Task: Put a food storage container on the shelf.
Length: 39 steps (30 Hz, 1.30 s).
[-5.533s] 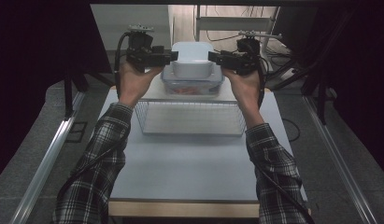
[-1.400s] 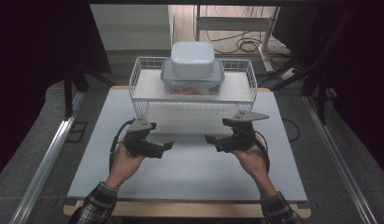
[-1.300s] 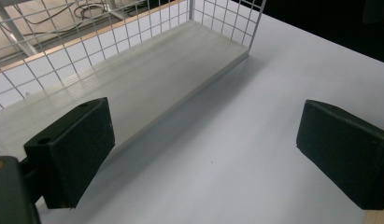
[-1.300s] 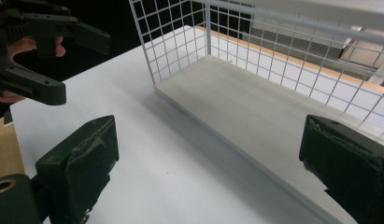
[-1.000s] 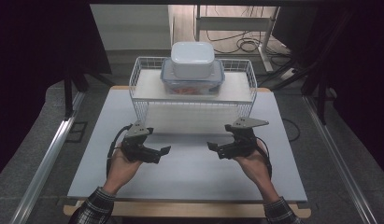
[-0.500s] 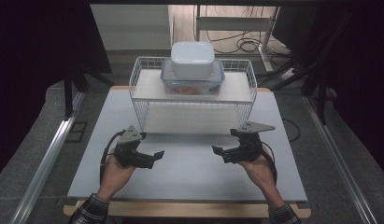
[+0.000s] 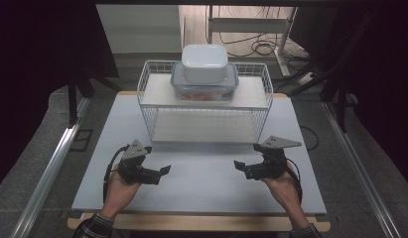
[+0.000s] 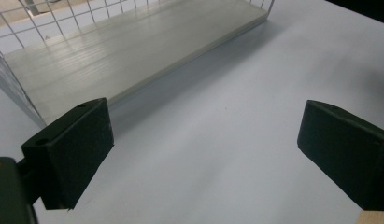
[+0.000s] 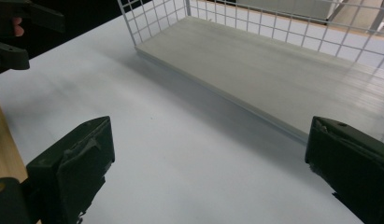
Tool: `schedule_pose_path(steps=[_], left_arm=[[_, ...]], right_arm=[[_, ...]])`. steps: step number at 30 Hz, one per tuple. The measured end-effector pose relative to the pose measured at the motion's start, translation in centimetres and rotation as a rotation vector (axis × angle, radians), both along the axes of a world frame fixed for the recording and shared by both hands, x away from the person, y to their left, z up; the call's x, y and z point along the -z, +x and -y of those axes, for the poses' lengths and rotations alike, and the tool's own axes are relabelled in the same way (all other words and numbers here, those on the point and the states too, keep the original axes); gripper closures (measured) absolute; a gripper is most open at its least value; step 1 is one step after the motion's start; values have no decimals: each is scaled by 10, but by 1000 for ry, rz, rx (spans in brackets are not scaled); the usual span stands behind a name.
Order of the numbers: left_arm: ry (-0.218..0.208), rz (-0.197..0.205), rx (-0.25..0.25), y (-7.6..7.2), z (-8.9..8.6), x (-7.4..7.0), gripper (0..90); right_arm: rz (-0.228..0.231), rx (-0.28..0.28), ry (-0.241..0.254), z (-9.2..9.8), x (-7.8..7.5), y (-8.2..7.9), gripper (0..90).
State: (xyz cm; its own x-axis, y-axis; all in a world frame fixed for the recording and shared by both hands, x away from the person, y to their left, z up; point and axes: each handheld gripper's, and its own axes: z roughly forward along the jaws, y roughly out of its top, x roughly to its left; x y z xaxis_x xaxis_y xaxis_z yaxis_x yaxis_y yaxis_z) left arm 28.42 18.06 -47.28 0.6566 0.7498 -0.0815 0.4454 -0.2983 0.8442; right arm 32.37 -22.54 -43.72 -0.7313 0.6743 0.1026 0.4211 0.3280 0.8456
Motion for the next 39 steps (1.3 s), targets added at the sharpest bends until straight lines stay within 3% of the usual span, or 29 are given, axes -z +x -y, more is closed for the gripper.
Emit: schedule_pose_path(steps=[13, 22, 32, 39], left_arm=[[10, -3, -29, -10, -11, 13, 35], [43, -24, -49, -18, -19, 28, 36], [70, -74, -42, -16, -17, 49, 35], [83, -113, -41, -12, -18, 56, 31]], right_arm=[[-15, 51, -6, 20, 18, -8, 16], [-22, 64, -29, 24, 33, -13, 16], [-68, 59, -53, 25, 53, -17, 15], [-125, 66, -83, 23, 65, -15, 16]])
